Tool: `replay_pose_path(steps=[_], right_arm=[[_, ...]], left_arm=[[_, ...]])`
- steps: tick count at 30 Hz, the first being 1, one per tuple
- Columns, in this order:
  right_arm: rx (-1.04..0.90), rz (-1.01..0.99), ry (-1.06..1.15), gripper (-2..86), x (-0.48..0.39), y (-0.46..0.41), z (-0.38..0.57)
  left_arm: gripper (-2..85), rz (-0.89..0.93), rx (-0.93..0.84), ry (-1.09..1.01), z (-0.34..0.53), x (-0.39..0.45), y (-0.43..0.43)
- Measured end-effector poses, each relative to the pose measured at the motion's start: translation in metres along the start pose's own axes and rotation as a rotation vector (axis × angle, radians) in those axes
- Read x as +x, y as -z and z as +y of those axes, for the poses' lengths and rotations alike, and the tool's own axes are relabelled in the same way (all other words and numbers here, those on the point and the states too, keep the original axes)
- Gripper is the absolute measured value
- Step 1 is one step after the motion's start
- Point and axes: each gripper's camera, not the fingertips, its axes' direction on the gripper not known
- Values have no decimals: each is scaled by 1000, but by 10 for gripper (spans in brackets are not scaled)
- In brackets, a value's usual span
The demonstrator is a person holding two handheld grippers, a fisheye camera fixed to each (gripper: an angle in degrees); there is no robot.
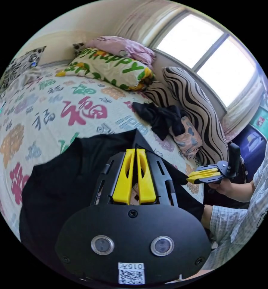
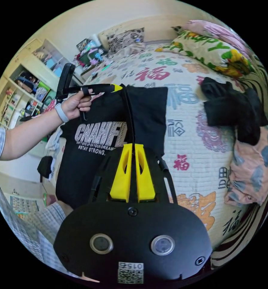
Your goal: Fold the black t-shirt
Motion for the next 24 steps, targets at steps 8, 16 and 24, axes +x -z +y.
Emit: replay_pose_path(steps=[8, 16, 24], right_arm=[[-170, -25, 114, 11, -36, -63, -6], [-109, -94, 118, 26, -33, -54, -38], [-302, -29, 105, -5, -38, -139, -61]], left_arm=[[15, -55, -59, 166, 66, -52, 16], [44, -84, 18, 132, 35, -15, 67], [27, -165, -288, 6, 13, 4, -3]])
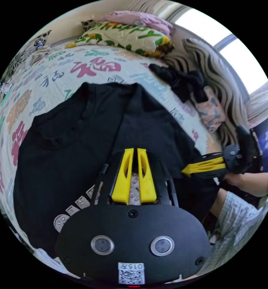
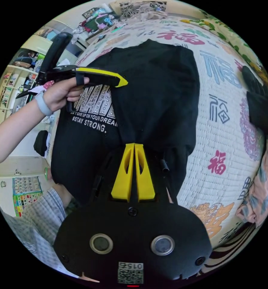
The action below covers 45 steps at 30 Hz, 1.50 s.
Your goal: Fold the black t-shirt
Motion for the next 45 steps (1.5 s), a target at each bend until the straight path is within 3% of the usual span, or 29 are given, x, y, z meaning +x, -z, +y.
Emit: replay_pose_path(steps=[4, 10, 15, 18, 25, 30, 33, 36, 41, 45], right_arm=[[-5, -69, -76, -4, 15, 4, 1], [269, -1, -285, 75, 70, 43, -26], [151, -183, -287, 53, 98, 4, -71], [166, -169, -315, 29, 104, -4, -79], [167, -197, -347, 54, 112, -29, -104], [206, -8, -355, 75, 87, -24, -111], [227, -99, -225, 69, 49, -33, -129], [177, -144, -117, 65, 6, -57, -159], [109, -214, 77, 60, -77, -90, -232], [66, -224, 262, 64, -167, -121, -321]], left_arm=[[34, -65, -39, -55, -17, -12, 42], [89, 52, 75, -22, -122, -14, 82], [61, 96, -42, 58, -175, -22, 53], [8, 128, -40, 74, -180, -28, 62], [32, 25, 23, 71, -151, -33, 123], [60, 51, 224, 182, -62, -52, 231], [62, 101, 329, 278, 31, -54, 298], [67, 51, 414, 476, 148, -60, 359], [79, -199, 474, 948, 367, -101, 468], [91, -204, 512, 1194, 479, -148, 518]])
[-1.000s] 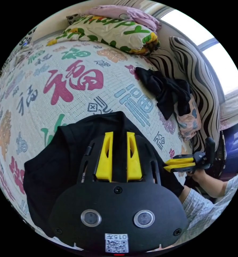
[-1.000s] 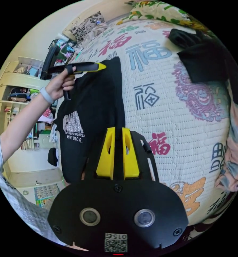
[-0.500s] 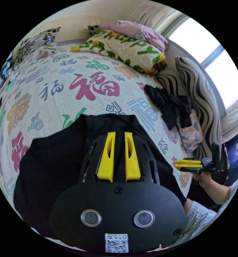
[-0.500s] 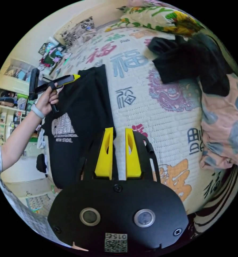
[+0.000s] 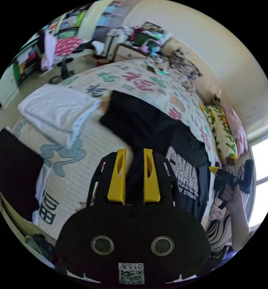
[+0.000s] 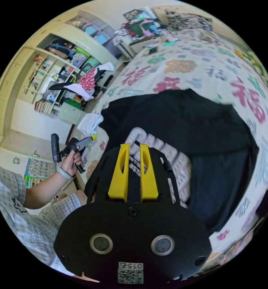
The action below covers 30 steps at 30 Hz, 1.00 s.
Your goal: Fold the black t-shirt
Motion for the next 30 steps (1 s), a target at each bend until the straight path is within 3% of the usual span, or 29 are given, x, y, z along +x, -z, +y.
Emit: replay_pose_path(steps=[7, 10, 16, 19, 25, 30], right_arm=[[-89, -20, 129, 67, -81, -116, -170], [-138, 4, 150, 70, -103, -162, -220], [-352, 61, 195, 96, -145, -273, -307], [-429, 54, 83, 108, -146, -330, -337], [-464, 271, 46, 65, -144, -385, -367], [-453, 263, -13, 85, -147, -398, -386]], left_arm=[[103, 240, 55, 282, -69, -107, 11], [36, 242, 57, 377, -78, -126, 22], [1, 220, 78, 312, -53, -129, 78], [-1, 235, 73, 323, -51, -132, 92], [-2, 231, 79, 293, -52, -123, 125], [-3, 215, 82, 272, -51, -109, 145]])
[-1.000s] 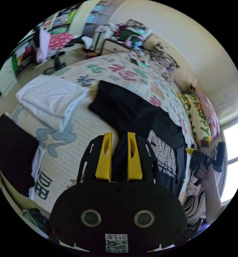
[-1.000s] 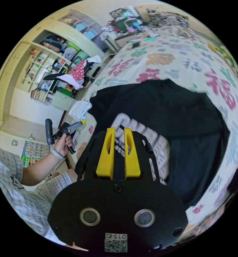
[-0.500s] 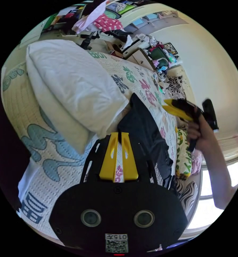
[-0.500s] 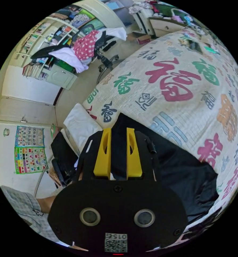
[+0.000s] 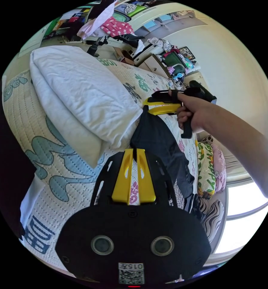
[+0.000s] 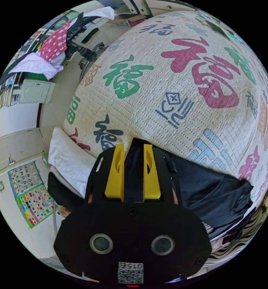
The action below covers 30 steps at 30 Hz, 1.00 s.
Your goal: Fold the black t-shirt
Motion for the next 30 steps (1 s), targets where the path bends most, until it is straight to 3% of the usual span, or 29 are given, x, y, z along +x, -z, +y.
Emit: replay_pose_path(steps=[6, 12, 15, 23, 30], right_arm=[[11, 153, 58, 35, -9, 1, -18], [104, -101, 143, 4, 24, 54, -7], [220, -226, 153, 1, 65, 107, 22], [345, -304, -36, 3, 211, 171, 135], [377, -339, -228, 8, 290, 152, 197]], left_arm=[[-3, 7, -3, -5, 14, 16, 14], [-3, 14, 29, -110, 34, 59, 37], [-3, 41, 64, -286, 57, 109, 57], [-2, 103, -46, -765, 173, 249, 20], [4, 56, -169, -888, 250, 281, -50]])
